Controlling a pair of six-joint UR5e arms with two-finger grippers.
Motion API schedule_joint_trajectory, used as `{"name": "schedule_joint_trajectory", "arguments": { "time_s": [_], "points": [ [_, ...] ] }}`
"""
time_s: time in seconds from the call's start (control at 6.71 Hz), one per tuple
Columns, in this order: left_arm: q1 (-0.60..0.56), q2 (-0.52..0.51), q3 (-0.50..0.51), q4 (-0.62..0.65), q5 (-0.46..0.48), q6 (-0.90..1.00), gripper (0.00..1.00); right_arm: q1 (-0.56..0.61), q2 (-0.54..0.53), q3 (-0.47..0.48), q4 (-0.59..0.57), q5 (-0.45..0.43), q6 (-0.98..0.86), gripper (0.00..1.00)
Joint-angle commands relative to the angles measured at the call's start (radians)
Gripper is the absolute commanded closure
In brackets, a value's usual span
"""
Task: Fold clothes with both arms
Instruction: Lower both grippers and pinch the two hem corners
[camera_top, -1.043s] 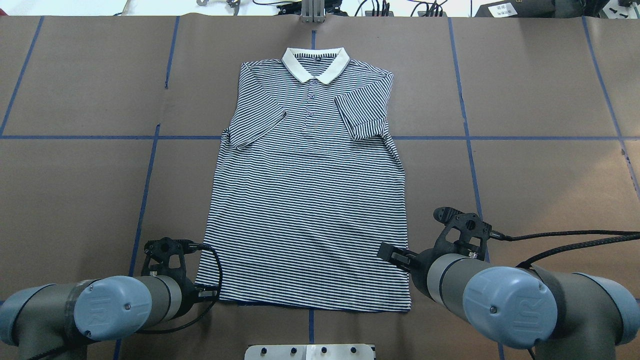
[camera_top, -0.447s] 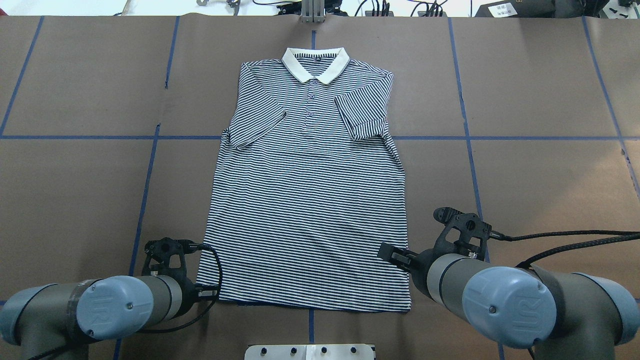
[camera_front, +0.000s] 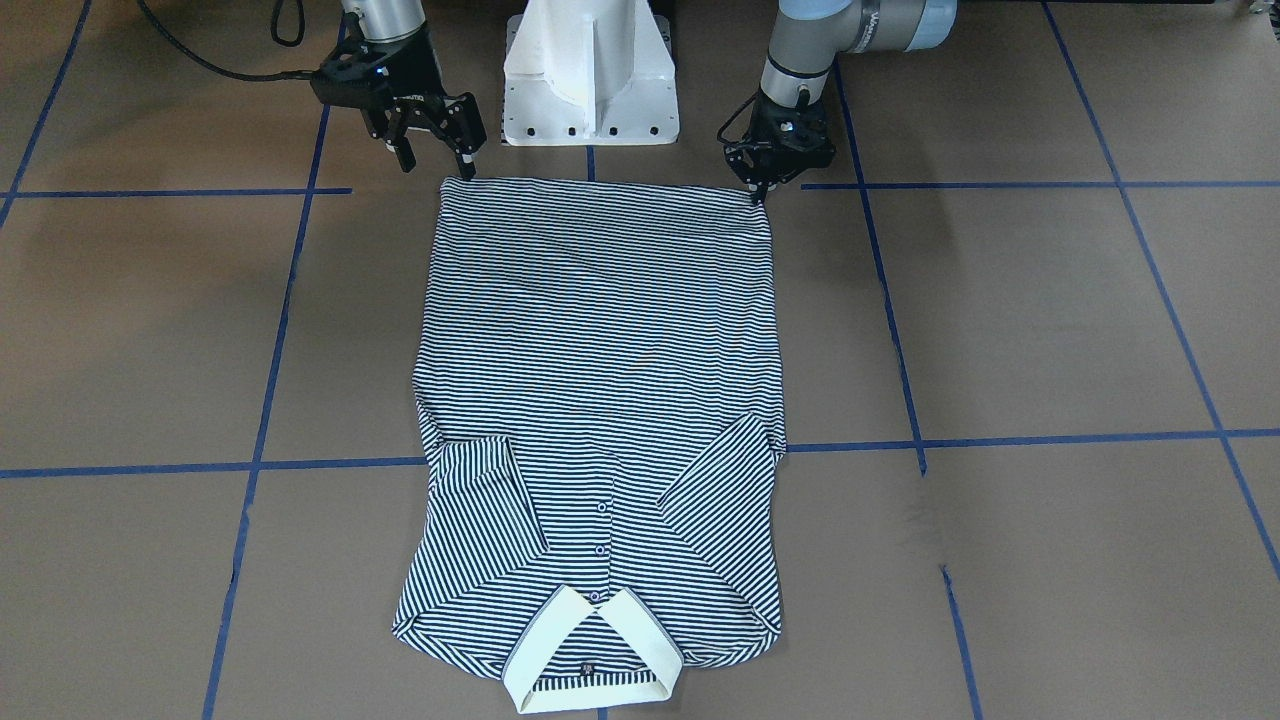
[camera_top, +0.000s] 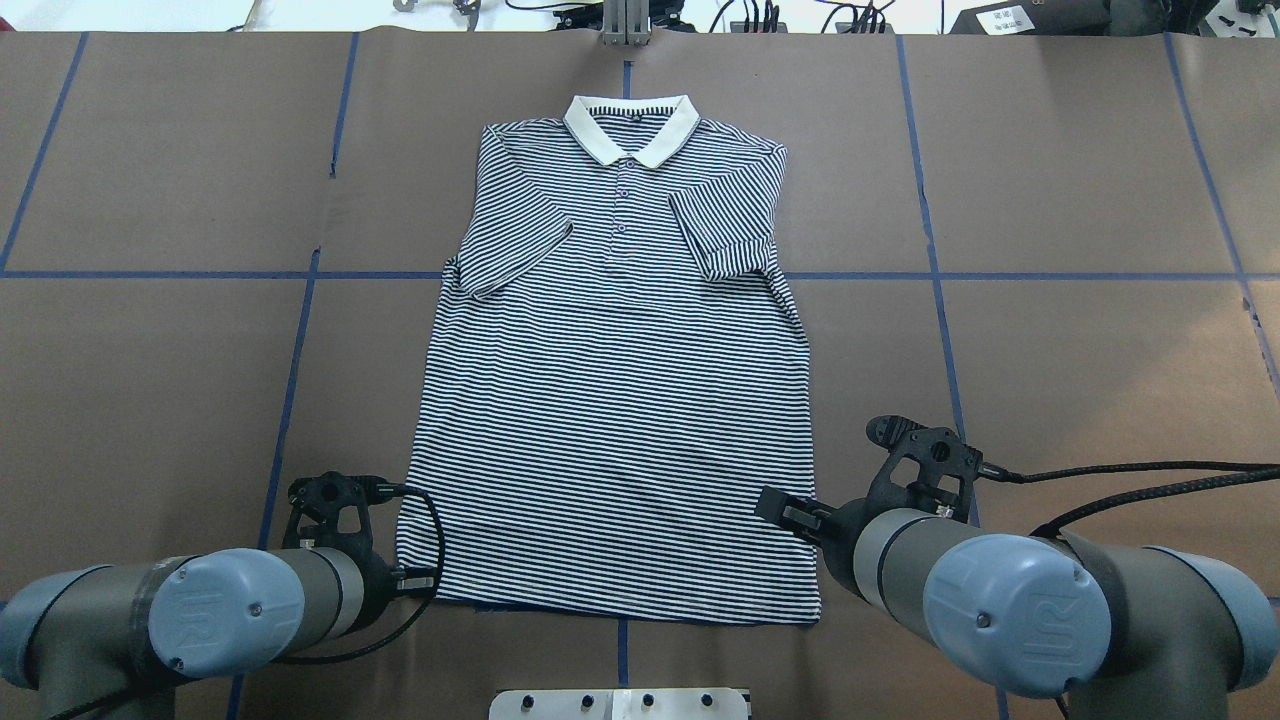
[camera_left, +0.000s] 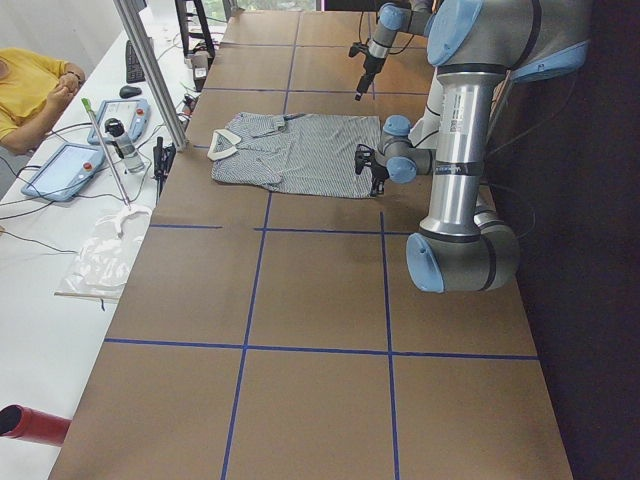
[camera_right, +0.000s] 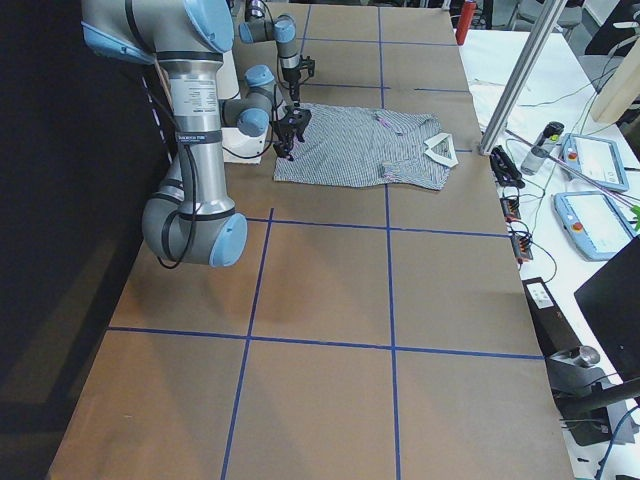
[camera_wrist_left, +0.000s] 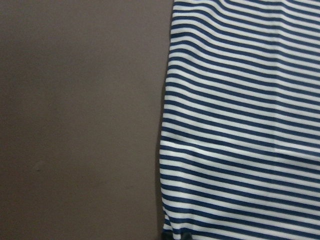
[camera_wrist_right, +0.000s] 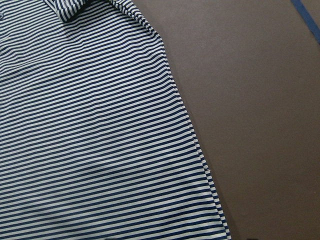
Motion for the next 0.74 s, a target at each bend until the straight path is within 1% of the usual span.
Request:
{"name": "schedule_joint_trajectory", "arguments": {
  "time_s": [0.0, 0.15, 0.3, 0.6],
  "points": [
    [-0.014, -0.005, -0.045, 0.006, -0.004, 0.001, 1.0, -0.034, 0.013, -0.027, -0.002, -0.049, 0.081, 0.27],
    [-0.014, -0.009, -0.045, 0.006, -0.004, 0.001, 1.0, -0.06, 0.022, -0.056, -0.003, -0.051, 0.137, 0.45],
    [-0.014, -0.011, -0.045, 0.006, -0.004, -0.001, 1.0, -0.072, 0.019, -0.087, -0.003, -0.054, 0.153, 0.53],
    [-0.014, -0.015, -0.045, 0.006, -0.005, -0.001, 1.0, -0.109, 0.016, -0.113, -0.003, -0.068, 0.158, 0.52]
  ]
}}
